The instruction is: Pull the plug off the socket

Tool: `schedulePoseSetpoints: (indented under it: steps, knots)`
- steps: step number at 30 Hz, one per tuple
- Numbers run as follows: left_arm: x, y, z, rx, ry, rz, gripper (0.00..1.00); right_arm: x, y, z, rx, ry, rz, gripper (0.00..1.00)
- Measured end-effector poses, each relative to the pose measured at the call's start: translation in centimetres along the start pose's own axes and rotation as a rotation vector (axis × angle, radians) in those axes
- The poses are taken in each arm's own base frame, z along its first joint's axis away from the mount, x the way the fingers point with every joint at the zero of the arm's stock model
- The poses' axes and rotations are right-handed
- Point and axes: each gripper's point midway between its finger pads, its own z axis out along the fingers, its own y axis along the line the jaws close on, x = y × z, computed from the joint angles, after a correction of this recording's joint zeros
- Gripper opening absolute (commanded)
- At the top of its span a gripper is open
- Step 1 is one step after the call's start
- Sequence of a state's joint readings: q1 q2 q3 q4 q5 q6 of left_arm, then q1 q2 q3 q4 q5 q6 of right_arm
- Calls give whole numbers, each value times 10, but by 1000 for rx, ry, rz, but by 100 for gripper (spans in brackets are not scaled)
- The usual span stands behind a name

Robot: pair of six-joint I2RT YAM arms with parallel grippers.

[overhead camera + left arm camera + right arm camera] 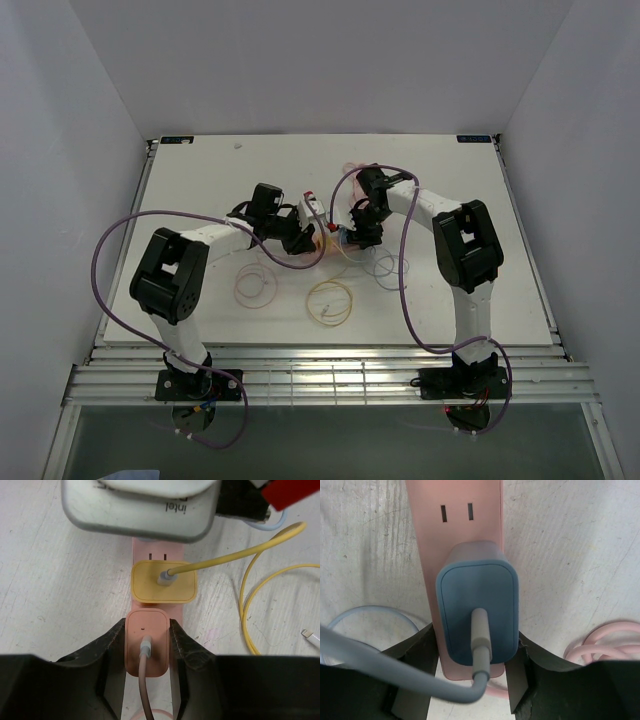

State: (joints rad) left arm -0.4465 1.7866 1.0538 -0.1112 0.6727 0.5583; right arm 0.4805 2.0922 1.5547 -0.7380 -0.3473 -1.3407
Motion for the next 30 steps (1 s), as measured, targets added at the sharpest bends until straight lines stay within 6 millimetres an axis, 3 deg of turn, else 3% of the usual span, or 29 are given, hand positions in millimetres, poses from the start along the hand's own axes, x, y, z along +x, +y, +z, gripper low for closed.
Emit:
schedulePoseSetpoints:
  steps: [16,22,30]
  knots:
    - [4,10,-4,-131,60,-109,0,-1,0,1,3,2,8,8]
    - [4,3,-19,-159,63,-89,0,-13,1,5,-4,-17,-27,8]
    - [-3,-4,-21,-86,21,-15,0,-14,2,5,-5,-8,-31,8]
